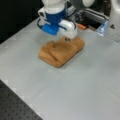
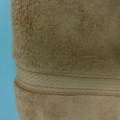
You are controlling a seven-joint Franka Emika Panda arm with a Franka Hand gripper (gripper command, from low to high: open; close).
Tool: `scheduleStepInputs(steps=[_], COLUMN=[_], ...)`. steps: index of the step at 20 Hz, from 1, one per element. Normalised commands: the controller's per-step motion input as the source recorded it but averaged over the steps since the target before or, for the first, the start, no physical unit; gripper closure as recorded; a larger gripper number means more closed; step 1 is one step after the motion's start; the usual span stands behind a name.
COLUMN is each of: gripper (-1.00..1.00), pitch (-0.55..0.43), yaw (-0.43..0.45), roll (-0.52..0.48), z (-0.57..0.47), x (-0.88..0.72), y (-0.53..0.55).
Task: Folding a towel twice
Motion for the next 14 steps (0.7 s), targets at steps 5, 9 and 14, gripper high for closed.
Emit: scheduleStepInputs(steps=[5, 9, 14], gripper=[-1.0, -1.0, -1.0], pitch=[-0.224, -0.207, -0.172], yaw=[-0.208, -0.169, -0.167], roll=[-0.066, -0.1, -0.137], z=[-0.06, -0.03, -0.1], x=[-0.16, -0.15, -0.15], y=[0.38, 0.33, 0.26])
